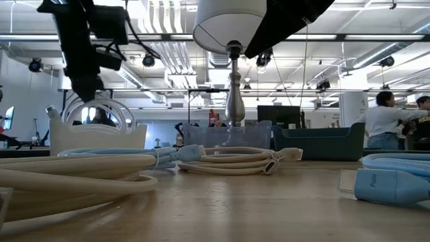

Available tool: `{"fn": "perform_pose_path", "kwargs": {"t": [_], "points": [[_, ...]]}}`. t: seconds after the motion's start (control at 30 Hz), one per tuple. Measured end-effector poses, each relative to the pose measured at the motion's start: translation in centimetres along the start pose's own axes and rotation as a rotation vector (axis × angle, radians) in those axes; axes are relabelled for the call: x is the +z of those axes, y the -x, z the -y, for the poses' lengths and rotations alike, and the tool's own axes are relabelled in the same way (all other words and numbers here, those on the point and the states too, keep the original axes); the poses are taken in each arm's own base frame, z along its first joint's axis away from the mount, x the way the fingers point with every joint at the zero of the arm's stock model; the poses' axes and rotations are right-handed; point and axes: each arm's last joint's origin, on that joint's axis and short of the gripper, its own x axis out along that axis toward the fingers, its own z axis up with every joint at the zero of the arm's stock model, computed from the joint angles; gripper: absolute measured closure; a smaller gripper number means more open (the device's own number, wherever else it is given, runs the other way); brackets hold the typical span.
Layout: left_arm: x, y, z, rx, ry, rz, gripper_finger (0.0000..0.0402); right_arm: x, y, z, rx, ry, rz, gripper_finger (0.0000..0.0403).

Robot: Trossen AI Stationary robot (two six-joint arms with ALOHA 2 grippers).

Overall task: Sort HDMI cables
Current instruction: Put the white HDMI cable into the white bin

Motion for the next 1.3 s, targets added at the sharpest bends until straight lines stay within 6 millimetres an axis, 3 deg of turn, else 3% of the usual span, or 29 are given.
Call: {"fn": "perform_pose_path", "kwargs": {"t": [0.23,0.4,0.57,0.77,0.83,1.0,1.3], "points": [[1.3,2.6,-1.8,0.002,0.033,0.049,0.0287,0.0,0.0,0.0,0.001,0.000,0.000,0.0275],[1.7,4.0,-2.4,-0.152,0.074,0.073,0.0289,0.0,0.0,0.0,0.000,0.003,-0.001,0.0275],[1.5,4.3,-2.4,-0.233,0.067,0.067,0.0299,0.0,0.0,0.0,-0.001,0.003,-0.001,0.0275],[1.4,2.9,-0.4,-0.471,-0.020,0.074,0.0327,0.0,0.0,0.1,-0.001,0.003,-0.001,0.0275],[1.1,2.0,0.2,-0.438,-0.024,0.064,0.0340,0.0,0.0,0.0,-0.001,0.003,-0.001,0.0275],[0.2,0.3,-0.3,-0.123,-0.009,0.035,0.0370,0.0,0.0,0.0,-0.001,0.003,-0.001,0.0275],[0.3,0.3,-0.6,-0.148,0.025,0.036,0.0398,0.0,0.0,0.0,0.000,-0.009,0.000,0.0275]]}}
